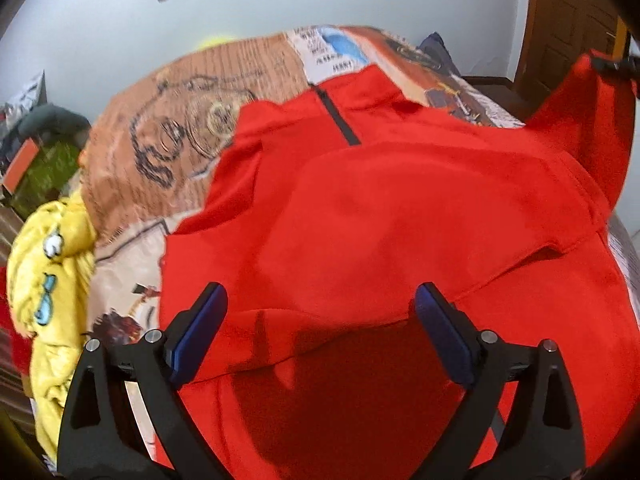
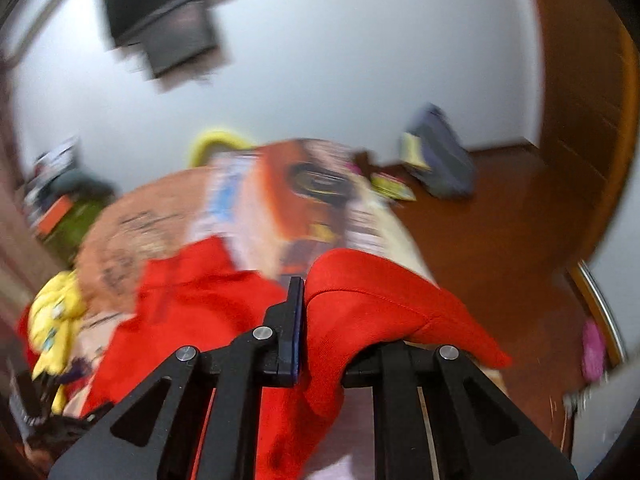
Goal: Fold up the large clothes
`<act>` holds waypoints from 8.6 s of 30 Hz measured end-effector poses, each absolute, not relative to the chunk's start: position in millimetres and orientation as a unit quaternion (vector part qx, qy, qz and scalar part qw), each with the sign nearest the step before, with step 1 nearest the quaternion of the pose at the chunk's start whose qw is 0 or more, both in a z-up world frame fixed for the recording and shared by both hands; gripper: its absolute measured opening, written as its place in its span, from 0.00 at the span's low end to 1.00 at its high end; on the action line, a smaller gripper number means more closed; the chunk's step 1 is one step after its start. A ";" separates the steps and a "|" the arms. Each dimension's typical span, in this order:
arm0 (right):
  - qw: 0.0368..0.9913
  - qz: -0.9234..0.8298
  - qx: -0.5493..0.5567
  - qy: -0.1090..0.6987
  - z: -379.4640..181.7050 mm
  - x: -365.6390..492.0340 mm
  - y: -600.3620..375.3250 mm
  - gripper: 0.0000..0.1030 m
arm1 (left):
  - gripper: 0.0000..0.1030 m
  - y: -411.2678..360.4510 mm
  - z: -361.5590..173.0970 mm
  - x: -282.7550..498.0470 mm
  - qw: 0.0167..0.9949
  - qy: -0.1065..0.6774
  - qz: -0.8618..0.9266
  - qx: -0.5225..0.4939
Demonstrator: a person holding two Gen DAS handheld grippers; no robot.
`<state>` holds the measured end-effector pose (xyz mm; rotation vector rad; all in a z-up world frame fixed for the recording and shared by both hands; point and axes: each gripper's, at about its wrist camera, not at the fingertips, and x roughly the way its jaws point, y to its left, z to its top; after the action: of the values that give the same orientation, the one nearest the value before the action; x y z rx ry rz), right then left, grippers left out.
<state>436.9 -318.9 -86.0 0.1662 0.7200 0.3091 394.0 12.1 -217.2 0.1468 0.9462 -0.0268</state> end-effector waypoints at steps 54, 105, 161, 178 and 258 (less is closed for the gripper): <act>0.850 0.012 0.215 0.480 -191.1 470.8 -390.5 0.05 | 0.93 63.1 -210.0 341.9 0.886 0.463 0.014 0.024; 0.851 0.157 -0.052 0.498 -122.0 390.1 -257.1 0.56 | 0.93 110.6 -200.3 373.4 0.852 0.488 -0.041 -0.184; 0.822 0.161 -0.125 0.532 -202.9 379.6 -213.9 0.71 | 0.24 198.4 -263.3 305.2 0.842 0.516 0.069 -0.144; 0.812 0.182 -0.091 0.547 -205.6 391.1 -202.5 0.72 | 0.06 185.1 -275.7 346.5 0.822 0.517 -0.002 -0.239; 0.837 0.335 -0.063 0.428 -104.5 431.2 -175.5 0.02 | 0.01 115.1 -165.0 446.3 0.895 0.432 -0.081 -0.080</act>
<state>431.2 -175.5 -104.5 -0.1332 0.9052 0.7094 446.3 115.1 -165.0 -0.1658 0.8947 -0.1682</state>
